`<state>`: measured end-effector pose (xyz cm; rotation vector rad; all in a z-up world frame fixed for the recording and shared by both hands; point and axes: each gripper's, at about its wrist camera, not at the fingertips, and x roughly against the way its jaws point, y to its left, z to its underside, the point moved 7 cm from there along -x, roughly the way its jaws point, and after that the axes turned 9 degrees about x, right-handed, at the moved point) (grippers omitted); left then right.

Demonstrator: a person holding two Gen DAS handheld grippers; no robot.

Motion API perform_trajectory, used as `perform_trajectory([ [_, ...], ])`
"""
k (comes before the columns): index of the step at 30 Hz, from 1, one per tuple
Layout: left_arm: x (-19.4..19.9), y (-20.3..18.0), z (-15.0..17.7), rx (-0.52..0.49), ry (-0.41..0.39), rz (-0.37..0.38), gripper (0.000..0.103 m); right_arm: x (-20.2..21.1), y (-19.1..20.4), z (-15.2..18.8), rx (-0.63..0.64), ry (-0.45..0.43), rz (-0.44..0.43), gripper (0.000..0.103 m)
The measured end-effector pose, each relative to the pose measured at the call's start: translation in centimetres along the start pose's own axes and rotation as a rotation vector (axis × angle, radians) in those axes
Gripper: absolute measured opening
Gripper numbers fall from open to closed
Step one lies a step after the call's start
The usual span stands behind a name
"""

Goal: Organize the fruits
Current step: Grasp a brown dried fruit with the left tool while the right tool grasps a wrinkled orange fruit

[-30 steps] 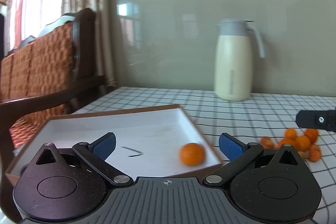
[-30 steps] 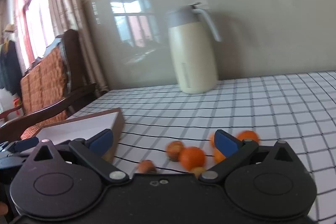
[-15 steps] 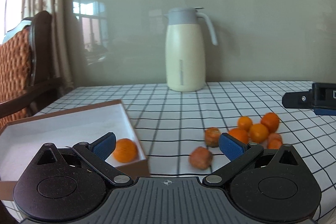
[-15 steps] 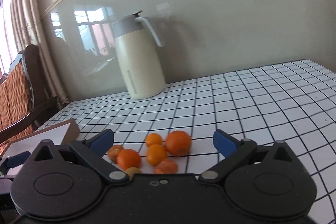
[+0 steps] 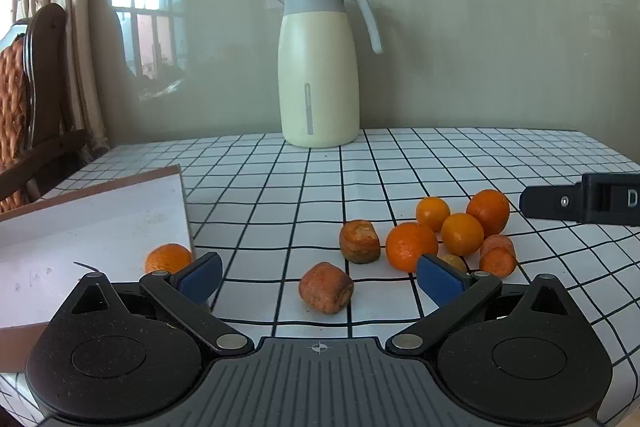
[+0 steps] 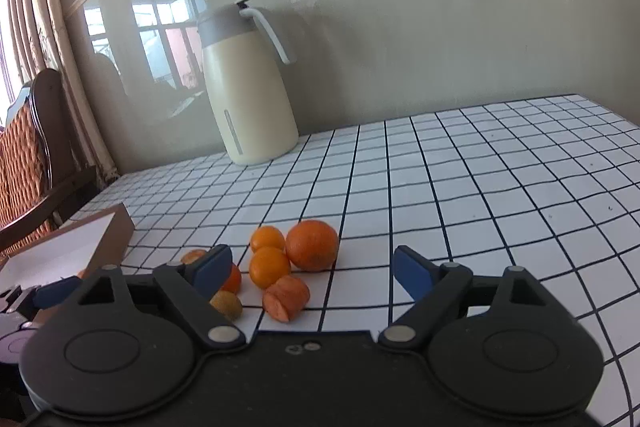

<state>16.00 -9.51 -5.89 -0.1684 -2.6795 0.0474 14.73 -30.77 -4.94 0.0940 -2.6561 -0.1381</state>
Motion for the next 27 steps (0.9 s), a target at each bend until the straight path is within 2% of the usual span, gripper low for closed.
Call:
perform_trajectory([
  [4, -0.7, -0.4, 0.3, 0.011, 0.015, 0.006, 0.102, -0.4, 0.0, 0.5, 0.011, 0.023, -0.002, 0.075],
  [5, -0.9, -0.5, 0.4, 0.014, 0.018, 0.008, 0.1, -0.5, 0.0, 0.5, 0.013, 0.028, -0.001, 0.075],
  [7, -1.3, -0.8, 0.5, 0.011, 0.032, 0.011, 0.087, -0.5, 0.0, 0.7, 0.016, 0.032, 0.0, 0.075],
  [12, -2.4, -0.7, 0.9, 0.039, 0.061, -0.002, 0.084, -0.7, 0.0, 1.0, 0.018, 0.042, -0.003, 0.071],
  [16, -3.1, -0.6, 1.2, 0.053, 0.085, -0.008, 0.063, -1.3, 0.4, 1.3, 0.04, 0.061, -0.005, 0.062],
  [20, -3.5, -0.4, 1.6, 0.059, 0.1, -0.015, 0.053, -1.6, 0.8, 1.6, 0.054, 0.074, -0.012, 0.059],
  [22, -3.4, -0.4, 1.6, 0.057, 0.095, -0.019, 0.038, -1.9, 1.1, 1.6, 0.06, 0.08, -0.013, 0.057],
  [27, -3.5, -0.2, 1.5, 0.06, 0.097, -0.02, 0.035, -2.5, 1.4, 1.8, 0.061, 0.096, -0.019, 0.053],
])
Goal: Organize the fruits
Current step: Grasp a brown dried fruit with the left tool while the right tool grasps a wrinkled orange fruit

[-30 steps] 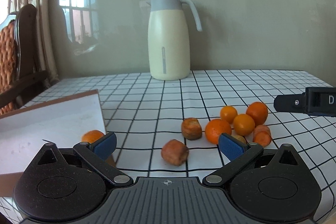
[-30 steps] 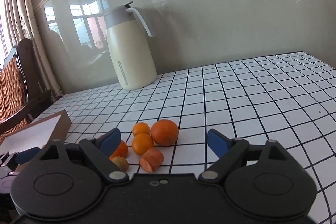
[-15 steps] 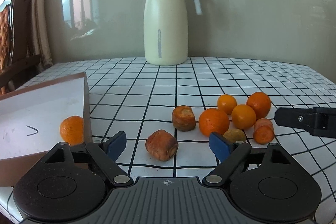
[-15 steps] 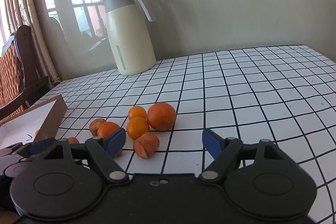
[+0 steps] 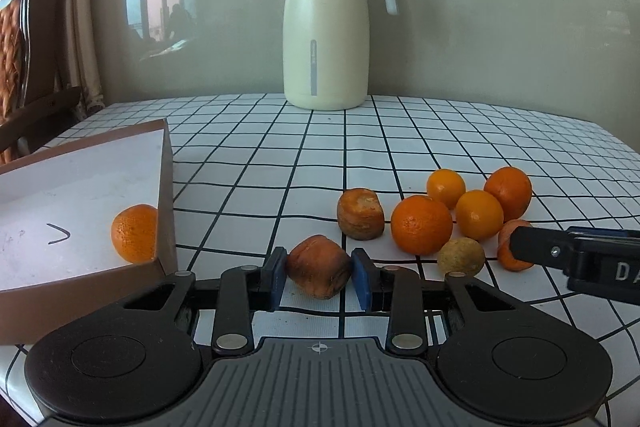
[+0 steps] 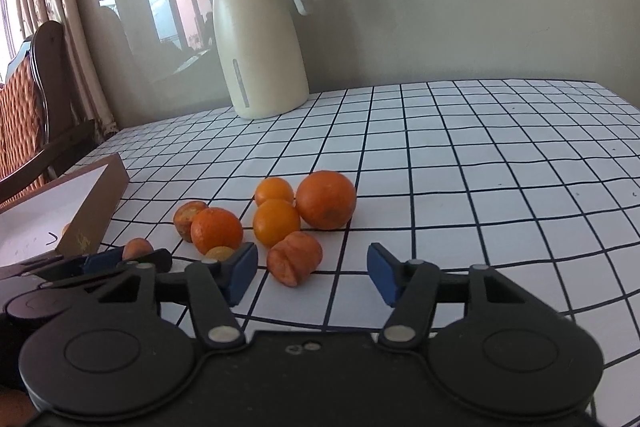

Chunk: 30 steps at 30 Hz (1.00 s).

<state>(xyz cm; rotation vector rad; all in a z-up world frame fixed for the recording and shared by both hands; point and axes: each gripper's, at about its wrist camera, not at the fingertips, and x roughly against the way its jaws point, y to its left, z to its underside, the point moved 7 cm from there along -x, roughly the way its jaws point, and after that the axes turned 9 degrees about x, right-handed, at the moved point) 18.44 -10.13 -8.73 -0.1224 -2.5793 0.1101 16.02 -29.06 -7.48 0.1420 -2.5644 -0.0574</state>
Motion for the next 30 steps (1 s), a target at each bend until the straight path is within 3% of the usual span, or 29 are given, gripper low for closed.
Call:
perform_trajectory([
  [8, 0.1, -0.1, 0.1, -0.013, -0.005, -0.003, 0.035, -1.1, 0.5, 0.0, 0.0, 0.019, 0.004, 0.037],
  [15, 0.1, -0.1, 0.1, -0.017, -0.006, -0.004, 0.035, -1.7, 1.1, -0.1, 0.034, 0.027, 0.018, 0.033],
  [17, 0.1, -0.1, 0.1, -0.017, -0.007, -0.005, 0.035, -1.8, 1.3, -0.1, 0.048, 0.029, 0.018, 0.026],
  [30, 1.4, 0.0, -0.1, -0.003, -0.028, 0.015, 0.035, 0.1, 0.9, -0.8, 0.038, -0.03, 0.0, 0.025],
])
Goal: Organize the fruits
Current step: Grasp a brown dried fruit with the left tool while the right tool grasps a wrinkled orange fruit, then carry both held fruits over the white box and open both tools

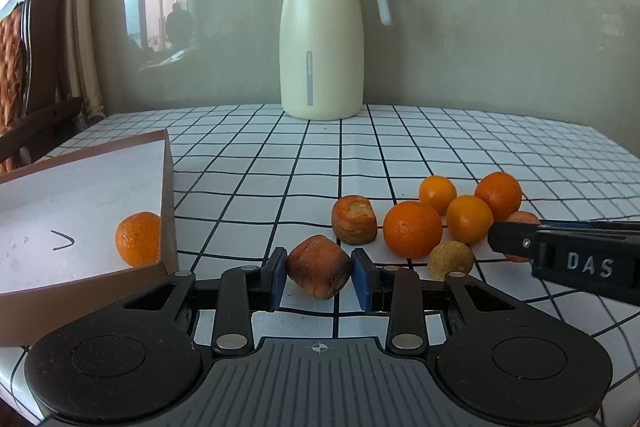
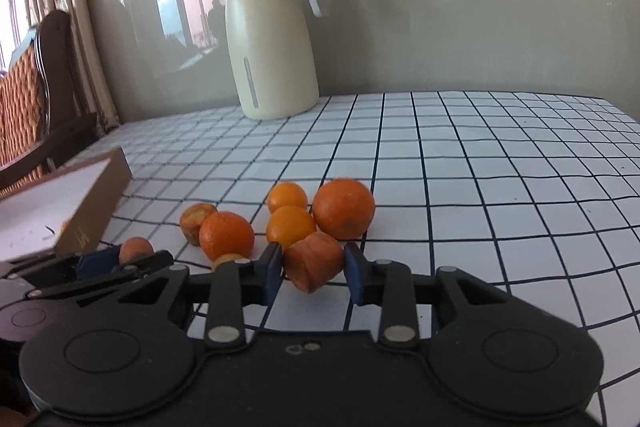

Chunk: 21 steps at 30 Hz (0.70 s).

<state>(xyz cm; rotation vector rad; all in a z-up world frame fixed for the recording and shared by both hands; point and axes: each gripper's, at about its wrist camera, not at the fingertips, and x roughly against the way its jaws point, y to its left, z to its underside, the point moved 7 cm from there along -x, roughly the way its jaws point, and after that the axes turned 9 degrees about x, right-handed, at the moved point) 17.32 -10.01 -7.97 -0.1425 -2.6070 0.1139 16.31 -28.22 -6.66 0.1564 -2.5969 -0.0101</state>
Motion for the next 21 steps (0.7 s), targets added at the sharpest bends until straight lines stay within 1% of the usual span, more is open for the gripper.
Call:
perform_trajectory([
  [2, 0.2, 0.2, -0.1, 0.011, 0.004, 0.008, 0.035, 0.4, 0.0, -0.2, 0.003, -0.014, -0.003, 0.025],
  [7, 0.8, 0.6, -0.3, 0.017, 0.007, 0.018, 0.035, 0.7, 0.3, -0.3, 0.007, -0.015, -0.022, 0.025],
  [16, 2.3, 1.4, -0.7, 0.006, -0.022, 0.023, 0.035, 1.9, 1.8, -0.6, 0.041, -0.04, -0.062, 0.025],
  [21, 3.5, 2.3, -1.1, 0.004, -0.05, 0.024, 0.035, 2.5, 2.7, -1.1, 0.048, -0.063, -0.086, 0.025],
])
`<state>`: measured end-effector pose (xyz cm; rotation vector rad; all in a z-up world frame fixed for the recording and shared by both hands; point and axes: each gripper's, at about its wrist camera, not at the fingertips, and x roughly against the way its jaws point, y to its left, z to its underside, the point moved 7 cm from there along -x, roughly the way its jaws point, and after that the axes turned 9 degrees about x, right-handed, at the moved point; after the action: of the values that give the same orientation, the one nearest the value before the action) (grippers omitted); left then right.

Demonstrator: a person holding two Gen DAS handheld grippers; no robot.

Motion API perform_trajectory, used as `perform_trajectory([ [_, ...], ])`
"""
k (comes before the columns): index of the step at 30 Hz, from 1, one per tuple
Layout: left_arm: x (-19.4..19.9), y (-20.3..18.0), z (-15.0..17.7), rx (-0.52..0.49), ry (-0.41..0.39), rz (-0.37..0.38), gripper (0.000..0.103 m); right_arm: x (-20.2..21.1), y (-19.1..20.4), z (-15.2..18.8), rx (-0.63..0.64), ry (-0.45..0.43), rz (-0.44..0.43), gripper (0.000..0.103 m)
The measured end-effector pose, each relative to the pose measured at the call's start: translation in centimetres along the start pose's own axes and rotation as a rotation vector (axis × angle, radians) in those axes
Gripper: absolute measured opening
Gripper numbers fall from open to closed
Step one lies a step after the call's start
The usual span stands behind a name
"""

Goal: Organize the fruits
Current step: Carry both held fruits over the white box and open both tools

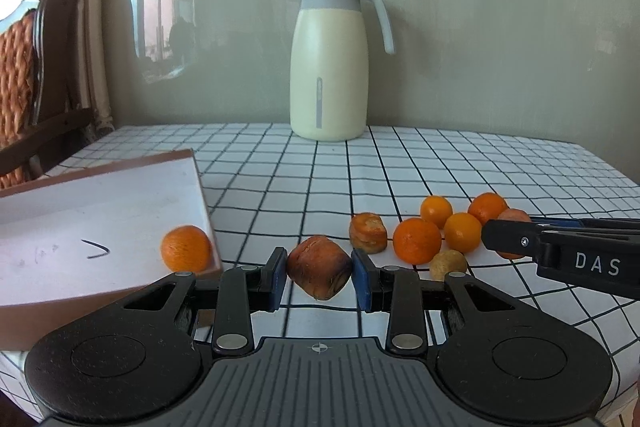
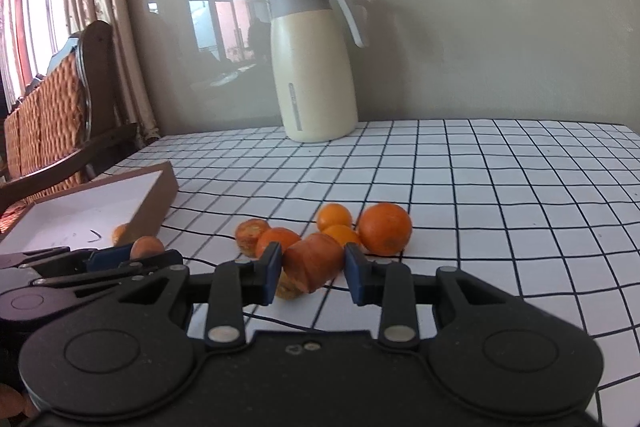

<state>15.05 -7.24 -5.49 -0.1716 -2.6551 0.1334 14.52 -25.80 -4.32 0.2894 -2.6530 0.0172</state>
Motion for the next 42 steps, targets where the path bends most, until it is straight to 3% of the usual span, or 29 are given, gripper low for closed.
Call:
perform_trajectory([
  [20, 3.2, 6.4, -1.9, 0.063, -0.082, -0.075, 0.035, -0.9, 6.8, -2.4, 0.073, -0.078, -0.144, 0.025],
  [42, 6.2, 13.1, -2.4, 0.132, -0.148, -0.188, 0.035, -1.4, 12.1, -4.1, 0.102, -0.166, -0.245, 0.025],
])
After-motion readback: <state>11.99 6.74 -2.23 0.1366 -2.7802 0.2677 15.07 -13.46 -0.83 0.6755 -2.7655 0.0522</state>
